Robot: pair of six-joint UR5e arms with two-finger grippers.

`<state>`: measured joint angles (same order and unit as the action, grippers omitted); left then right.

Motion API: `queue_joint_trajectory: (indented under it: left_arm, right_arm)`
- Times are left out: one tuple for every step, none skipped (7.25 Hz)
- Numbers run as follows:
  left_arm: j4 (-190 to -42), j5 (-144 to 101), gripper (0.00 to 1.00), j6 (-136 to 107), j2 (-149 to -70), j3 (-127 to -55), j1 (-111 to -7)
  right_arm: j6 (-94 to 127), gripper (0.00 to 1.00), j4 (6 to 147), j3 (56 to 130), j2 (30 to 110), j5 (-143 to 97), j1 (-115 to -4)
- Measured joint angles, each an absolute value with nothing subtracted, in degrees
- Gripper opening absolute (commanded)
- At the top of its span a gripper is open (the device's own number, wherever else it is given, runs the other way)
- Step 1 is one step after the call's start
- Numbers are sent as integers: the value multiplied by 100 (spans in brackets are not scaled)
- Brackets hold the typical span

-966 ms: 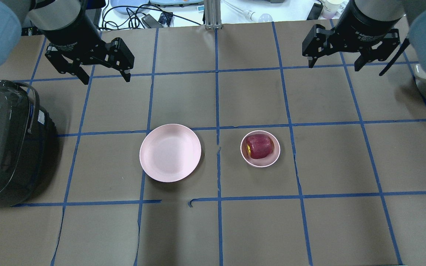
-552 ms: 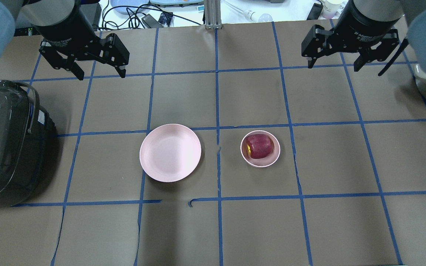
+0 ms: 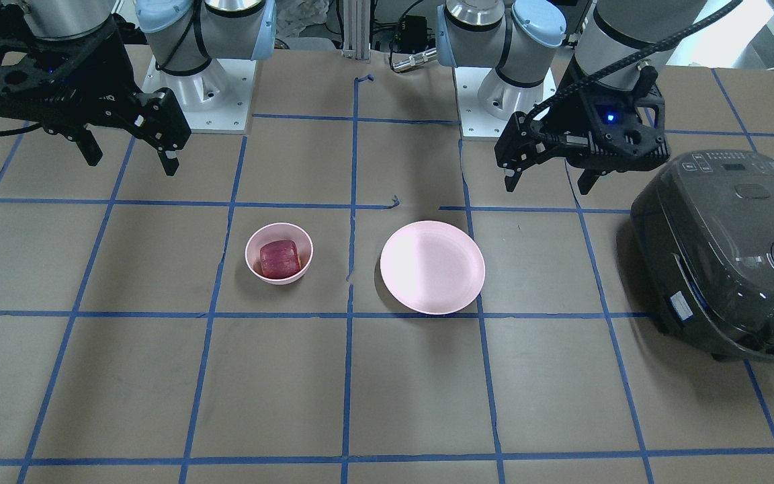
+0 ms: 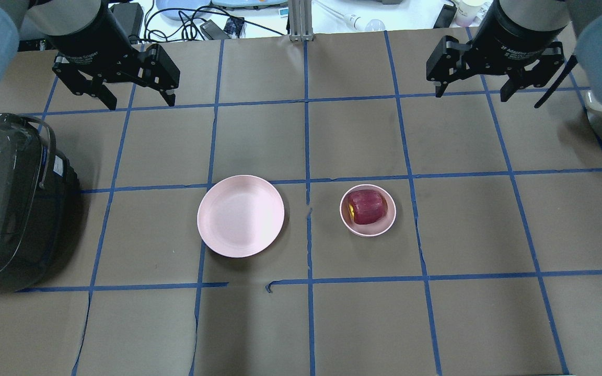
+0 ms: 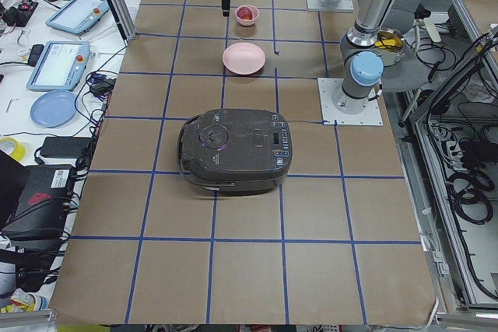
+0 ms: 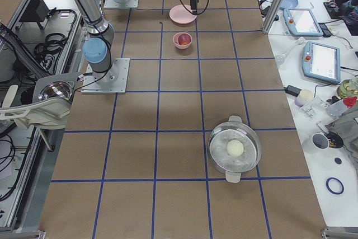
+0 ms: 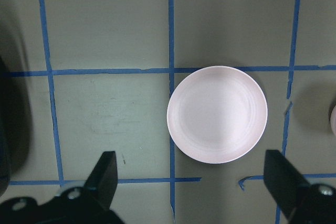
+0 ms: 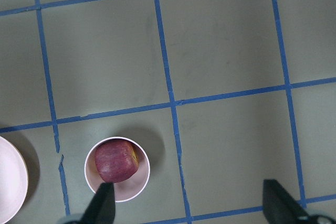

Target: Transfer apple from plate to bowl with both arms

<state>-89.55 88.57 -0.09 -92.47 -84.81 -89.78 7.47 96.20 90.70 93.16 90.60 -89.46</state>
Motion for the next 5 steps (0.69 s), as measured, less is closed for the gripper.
queue_joint_trajectory:
  left_arm:
    - [-8943, 8840, 100, -9, -9248, -8484, -8978]
    - [-8930, 8835, 100, -9, -9251, -8487, -8979]
    - [-8924, 8834, 100, -9, -9254, -8492, -8981]
    - [-8920, 8833, 100, -9, -9254, -8510, -8985]
    - [-8916, 8833, 100, -15, -9253, -8536, -8991]
  right_arm:
    - [747, 100, 9622, 9070, 9316, 9059, -8946]
    - [747, 100, 9623, 9070, 9316, 9056, -8947]
    - [747, 100, 9624, 9070, 9315, 9054, -8947]
    - [747, 100, 9624, 9070, 9311, 9053, -8947]
    - [747, 100, 9624, 9070, 9309, 9053, -8947]
